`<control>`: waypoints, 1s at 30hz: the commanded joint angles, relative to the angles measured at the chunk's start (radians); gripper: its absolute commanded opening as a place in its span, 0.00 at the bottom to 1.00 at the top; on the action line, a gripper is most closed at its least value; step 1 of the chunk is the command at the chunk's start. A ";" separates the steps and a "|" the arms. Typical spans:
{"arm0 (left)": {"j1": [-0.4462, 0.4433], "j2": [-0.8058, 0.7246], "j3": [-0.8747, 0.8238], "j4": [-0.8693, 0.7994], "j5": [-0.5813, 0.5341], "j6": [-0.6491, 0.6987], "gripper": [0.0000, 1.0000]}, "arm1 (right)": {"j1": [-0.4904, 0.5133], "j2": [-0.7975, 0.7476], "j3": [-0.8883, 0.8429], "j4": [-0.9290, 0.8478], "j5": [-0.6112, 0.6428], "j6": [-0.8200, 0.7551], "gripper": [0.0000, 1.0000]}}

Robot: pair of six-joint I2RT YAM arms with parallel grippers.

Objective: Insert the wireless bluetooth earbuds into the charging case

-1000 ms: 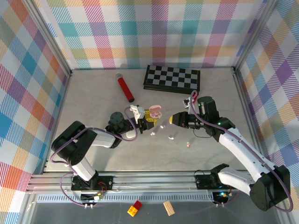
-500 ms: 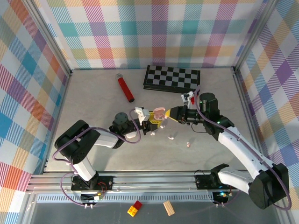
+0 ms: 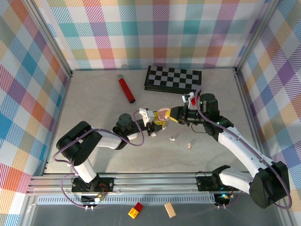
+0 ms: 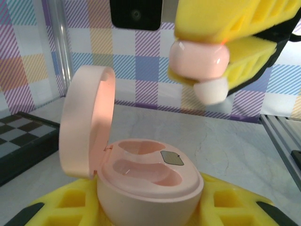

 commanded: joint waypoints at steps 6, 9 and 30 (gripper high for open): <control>-0.044 0.016 0.058 0.002 -0.027 0.049 0.35 | -0.003 0.018 -0.001 0.025 0.012 -0.008 0.16; -0.054 0.011 0.064 -0.032 -0.033 0.075 0.35 | -0.003 0.021 0.001 0.019 0.018 -0.014 0.16; -0.066 0.025 0.116 0.005 -0.055 0.036 0.34 | -0.001 0.024 0.002 -0.113 0.109 -0.096 0.16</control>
